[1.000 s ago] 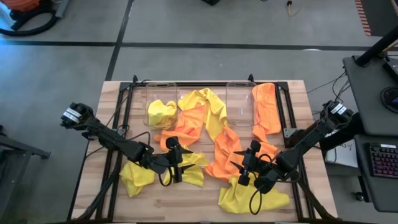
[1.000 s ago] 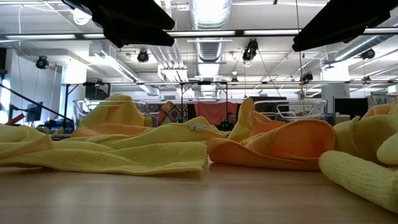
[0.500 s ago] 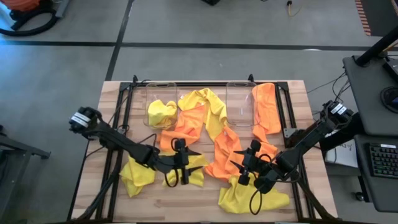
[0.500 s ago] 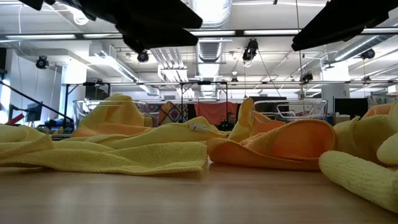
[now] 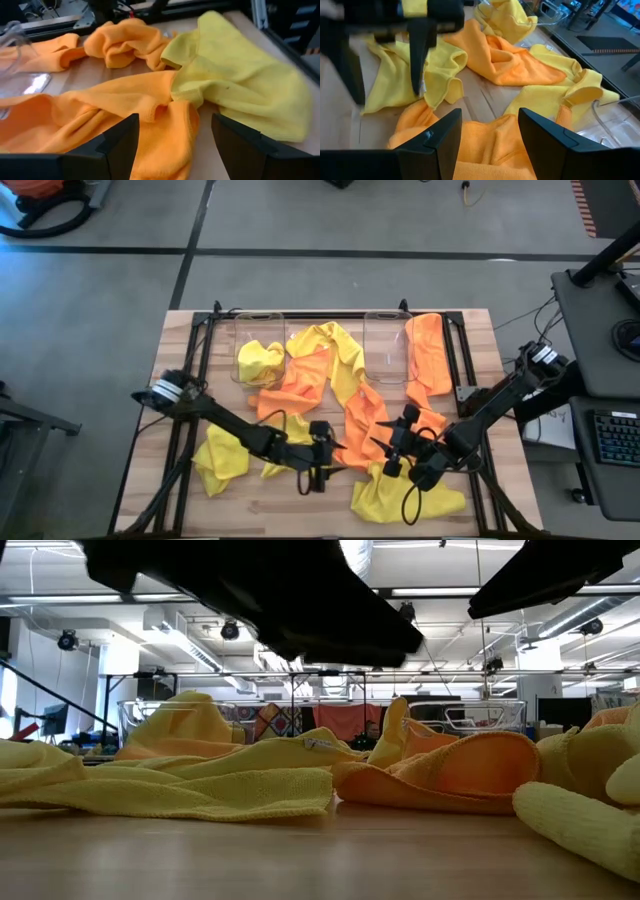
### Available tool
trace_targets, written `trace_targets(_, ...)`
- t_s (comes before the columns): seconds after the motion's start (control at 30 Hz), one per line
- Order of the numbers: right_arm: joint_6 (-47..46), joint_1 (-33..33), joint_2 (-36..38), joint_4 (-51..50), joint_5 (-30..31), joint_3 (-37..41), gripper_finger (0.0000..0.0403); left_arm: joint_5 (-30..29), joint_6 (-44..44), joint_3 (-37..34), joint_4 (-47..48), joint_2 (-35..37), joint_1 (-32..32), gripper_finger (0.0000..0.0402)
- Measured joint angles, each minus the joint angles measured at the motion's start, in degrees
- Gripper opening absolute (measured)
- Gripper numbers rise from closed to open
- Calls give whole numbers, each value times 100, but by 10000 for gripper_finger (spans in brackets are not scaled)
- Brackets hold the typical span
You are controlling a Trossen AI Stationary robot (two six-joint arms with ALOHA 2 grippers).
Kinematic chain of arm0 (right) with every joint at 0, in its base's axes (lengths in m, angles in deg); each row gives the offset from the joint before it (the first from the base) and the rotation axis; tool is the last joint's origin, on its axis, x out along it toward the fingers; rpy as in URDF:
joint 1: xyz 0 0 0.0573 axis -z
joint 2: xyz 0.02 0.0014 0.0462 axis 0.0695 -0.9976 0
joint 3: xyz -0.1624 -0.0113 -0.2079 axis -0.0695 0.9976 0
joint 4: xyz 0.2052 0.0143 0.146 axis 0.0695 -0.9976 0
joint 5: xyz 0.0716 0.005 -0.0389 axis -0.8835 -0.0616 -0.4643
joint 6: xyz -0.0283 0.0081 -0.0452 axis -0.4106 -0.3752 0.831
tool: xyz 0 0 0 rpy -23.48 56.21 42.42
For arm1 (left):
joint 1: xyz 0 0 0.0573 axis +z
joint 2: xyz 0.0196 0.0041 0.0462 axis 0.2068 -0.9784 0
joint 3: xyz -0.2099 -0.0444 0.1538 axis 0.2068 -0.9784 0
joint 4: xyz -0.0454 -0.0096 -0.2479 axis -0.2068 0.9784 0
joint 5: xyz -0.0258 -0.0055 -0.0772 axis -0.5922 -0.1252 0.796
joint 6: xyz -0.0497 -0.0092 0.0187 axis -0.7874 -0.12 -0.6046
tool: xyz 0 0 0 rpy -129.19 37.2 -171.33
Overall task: Sort microfiber towel by color & place in baskets
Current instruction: Put the orange microfiber cloth into the right transparent bin
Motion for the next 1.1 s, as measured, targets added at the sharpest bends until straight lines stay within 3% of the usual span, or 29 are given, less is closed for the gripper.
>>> trace_targets(0.33,-34,-17,349,121,-108,0,193,314,145,768,-65,-952,157,251)
trace_targets(0.67,-41,-17,417,122,-283,0,238,353,-82,892,-34,-1360,311,232)
trace_targets(0.83,-41,-17,417,131,-337,0,246,355,-153,844,-30,-1432,322,177)
trace_targets(1.03,-41,-17,414,133,-338,-2,246,355,53,846,-55,-1407,313,38)
trace_targets(1.1,-41,-17,414,133,-385,-2,247,355,56,846,-52,-1385,313,11)
